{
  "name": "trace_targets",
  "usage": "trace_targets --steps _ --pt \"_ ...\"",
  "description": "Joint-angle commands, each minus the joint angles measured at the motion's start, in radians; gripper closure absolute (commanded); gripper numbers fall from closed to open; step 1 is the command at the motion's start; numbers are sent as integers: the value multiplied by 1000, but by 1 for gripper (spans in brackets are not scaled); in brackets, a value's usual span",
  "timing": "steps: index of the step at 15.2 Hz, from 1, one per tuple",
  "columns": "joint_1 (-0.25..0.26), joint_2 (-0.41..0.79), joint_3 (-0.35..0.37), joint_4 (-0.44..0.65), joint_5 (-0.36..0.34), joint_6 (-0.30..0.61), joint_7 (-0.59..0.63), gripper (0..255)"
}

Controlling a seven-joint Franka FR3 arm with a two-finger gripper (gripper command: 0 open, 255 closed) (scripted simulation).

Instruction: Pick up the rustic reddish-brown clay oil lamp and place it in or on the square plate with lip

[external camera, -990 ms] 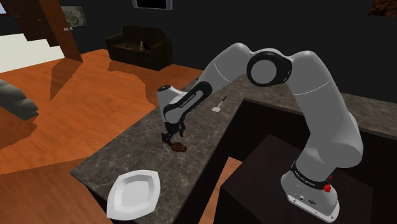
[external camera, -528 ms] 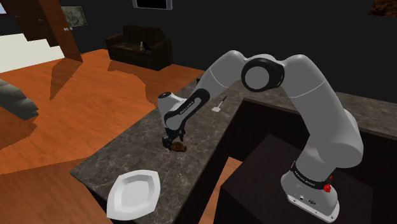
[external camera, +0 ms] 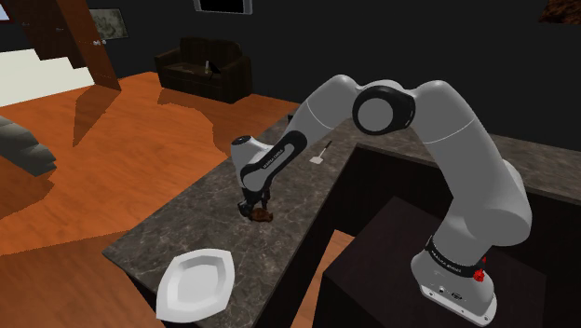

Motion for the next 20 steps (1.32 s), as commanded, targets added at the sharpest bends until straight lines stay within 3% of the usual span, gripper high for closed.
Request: trace_targets --steps 1,9,20 --pt "0 1 0 0 0 0 0 255" --pt "0 1 0 0 0 0 0 255" --pt "-12 -113 16 -31 17 -83 -9 255"
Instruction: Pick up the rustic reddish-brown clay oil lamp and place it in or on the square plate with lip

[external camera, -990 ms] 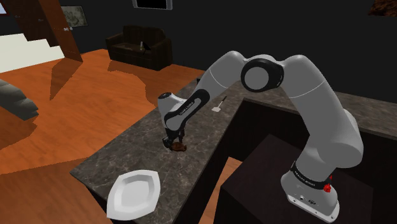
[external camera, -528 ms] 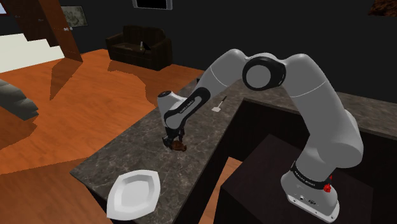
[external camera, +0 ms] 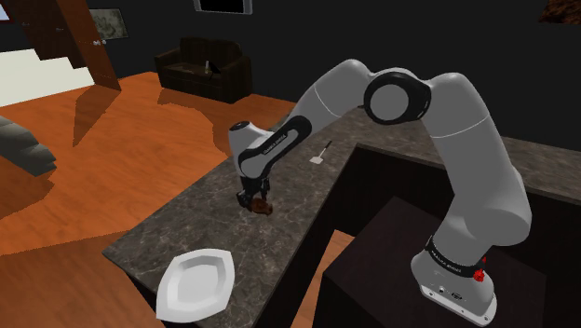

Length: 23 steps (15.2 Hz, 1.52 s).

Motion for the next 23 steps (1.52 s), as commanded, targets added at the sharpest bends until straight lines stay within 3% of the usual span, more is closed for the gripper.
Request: trace_targets --steps 1,6,15,23 --pt "-3 -18 2 -2 3 -16 -3 255" --pt "-7 -64 9 -5 12 -59 -8 255" --pt "146 9 41 122 5 -117 161 255" --pt "292 134 58 346 -4 -214 293 255"
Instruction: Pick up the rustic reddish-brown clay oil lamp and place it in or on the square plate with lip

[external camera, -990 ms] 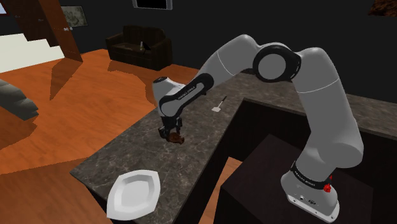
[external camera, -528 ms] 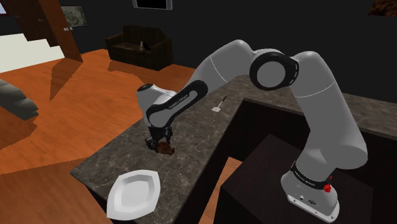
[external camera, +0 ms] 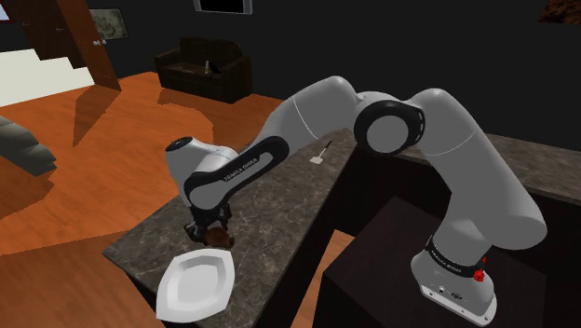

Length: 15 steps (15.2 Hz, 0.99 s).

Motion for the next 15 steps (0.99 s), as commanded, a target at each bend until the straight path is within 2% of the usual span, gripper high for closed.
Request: trace_targets --steps 1,4,7,15 --pt "36 28 4 58 -1 -29 32 255" --pt "96 102 7 192 -5 -88 74 255" --pt "162 201 7 376 -8 -169 109 255" --pt "172 269 0 405 -13 -129 111 255"
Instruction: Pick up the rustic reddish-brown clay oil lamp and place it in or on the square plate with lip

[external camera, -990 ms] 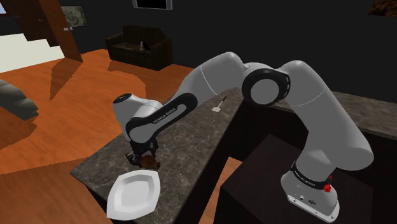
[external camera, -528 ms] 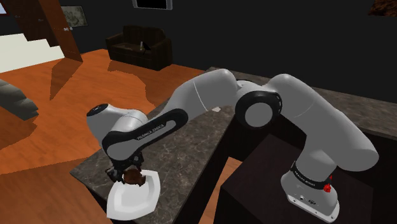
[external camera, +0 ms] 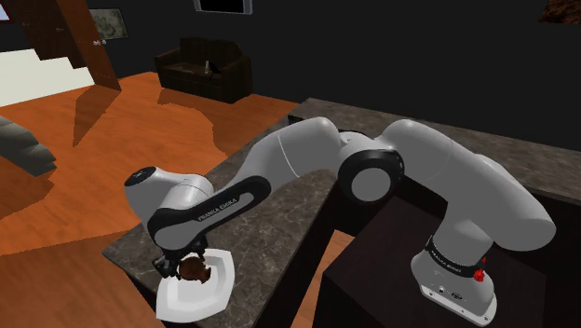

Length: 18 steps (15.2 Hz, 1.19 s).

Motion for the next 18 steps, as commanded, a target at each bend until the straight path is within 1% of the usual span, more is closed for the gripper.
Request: trace_targets --steps 1,7,14,15,18 --pt "2 21 -2 9 -2 12 0 255" --pt "8 84 -8 42 -6 44 -3 255" --pt "8 84 -8 42 -6 44 -3 255" --pt "8 84 -8 42 -6 44 -3 0" --pt "8 84 -8 41 -6 44 -3 0"
